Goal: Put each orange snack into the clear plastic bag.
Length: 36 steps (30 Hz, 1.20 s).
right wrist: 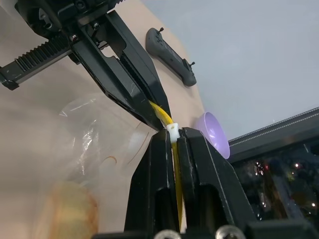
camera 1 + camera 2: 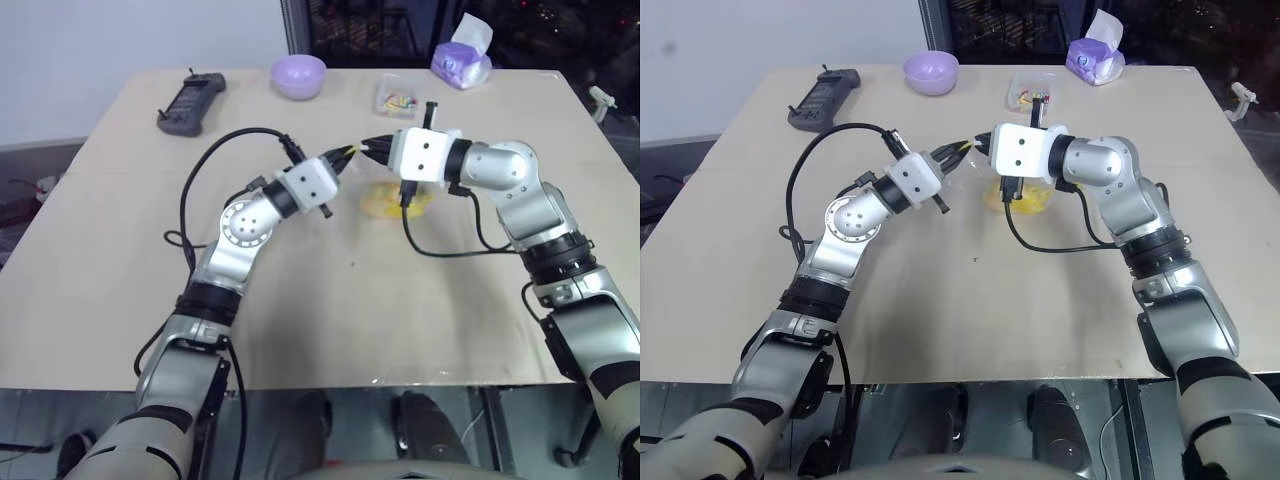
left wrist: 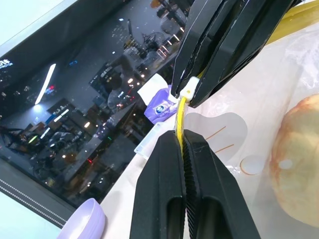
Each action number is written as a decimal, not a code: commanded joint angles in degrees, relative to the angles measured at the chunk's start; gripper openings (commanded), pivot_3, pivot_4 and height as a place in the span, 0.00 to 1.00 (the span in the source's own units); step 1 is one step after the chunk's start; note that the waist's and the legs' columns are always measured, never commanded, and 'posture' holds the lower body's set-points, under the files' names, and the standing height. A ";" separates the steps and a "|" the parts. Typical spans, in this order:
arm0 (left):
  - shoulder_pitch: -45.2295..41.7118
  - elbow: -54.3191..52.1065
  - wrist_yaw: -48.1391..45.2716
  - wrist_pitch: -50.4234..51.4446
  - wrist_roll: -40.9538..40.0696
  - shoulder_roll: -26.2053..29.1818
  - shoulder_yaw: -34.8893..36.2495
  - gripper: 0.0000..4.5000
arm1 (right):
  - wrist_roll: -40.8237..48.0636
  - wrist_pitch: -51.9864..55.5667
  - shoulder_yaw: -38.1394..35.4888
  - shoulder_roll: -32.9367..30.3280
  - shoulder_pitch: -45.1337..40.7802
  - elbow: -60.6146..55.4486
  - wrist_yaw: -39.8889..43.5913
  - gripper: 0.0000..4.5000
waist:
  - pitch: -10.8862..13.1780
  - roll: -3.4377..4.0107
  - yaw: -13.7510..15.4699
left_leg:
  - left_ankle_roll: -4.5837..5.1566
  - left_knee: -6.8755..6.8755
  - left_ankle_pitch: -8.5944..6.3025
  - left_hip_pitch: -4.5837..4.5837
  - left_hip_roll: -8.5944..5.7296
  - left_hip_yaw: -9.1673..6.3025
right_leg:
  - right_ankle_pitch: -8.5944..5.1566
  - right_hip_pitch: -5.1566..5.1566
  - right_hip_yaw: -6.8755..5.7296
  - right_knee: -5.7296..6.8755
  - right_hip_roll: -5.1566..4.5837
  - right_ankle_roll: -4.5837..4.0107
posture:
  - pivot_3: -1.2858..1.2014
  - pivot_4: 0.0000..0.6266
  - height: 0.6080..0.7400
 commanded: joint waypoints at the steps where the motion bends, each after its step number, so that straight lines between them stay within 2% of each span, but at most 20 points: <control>1: -0.59 0.55 1.49 -0.20 0.60 1.00 1.20 0.00 | 0.57 -0.81 -1.69 -0.72 -1.98 -1.69 -0.58 0.00 | 0.00 0.00 0.00 | 0.00 0.00 0.00 0.00 0.00 0.00 | 0.00 0.00 0.00 0.00 0.00 0.00 | 0.52 0.24 1.00; 10: -1.71 6.06 13.36 6.14 6.01 4.39 5.48 0.00 | 0.29 -0.26 -2.53 -2.45 -0.80 -1.63 -0.96 0.00 | 0.00 0.00 -0.03 | 0.00 0.01 0.00 0.00 0.00 0.00 | 0.00 0.00 0.00 0.02 0.00 0.00 | 0.52 0.24 1.00; 25: -0.77 5.12 15.26 8.35 6.36 4.70 4.60 0.00 | 0.39 0.73 -4.00 -5.12 -0.18 -1.16 -1.85 0.00 | 0.00 0.00 -0.02 | 0.00 0.01 0.00 0.00 0.00 0.01 | 0.00 -0.02 0.01 0.05 0.00 0.00 | 0.52 0.24 1.00; 36: -0.10 5.89 18.75 11.36 6.46 6.52 6.08 0.00 | 2.88 4.09 -6.79 -10.67 4.93 -5.01 -2.86 0.00 | 0.00 0.00 0.06 | 0.00 0.02 0.00 0.00 -0.01 0.02 | 0.00 -0.01 0.02 0.06 0.00 0.00 | 0.52 0.24 1.00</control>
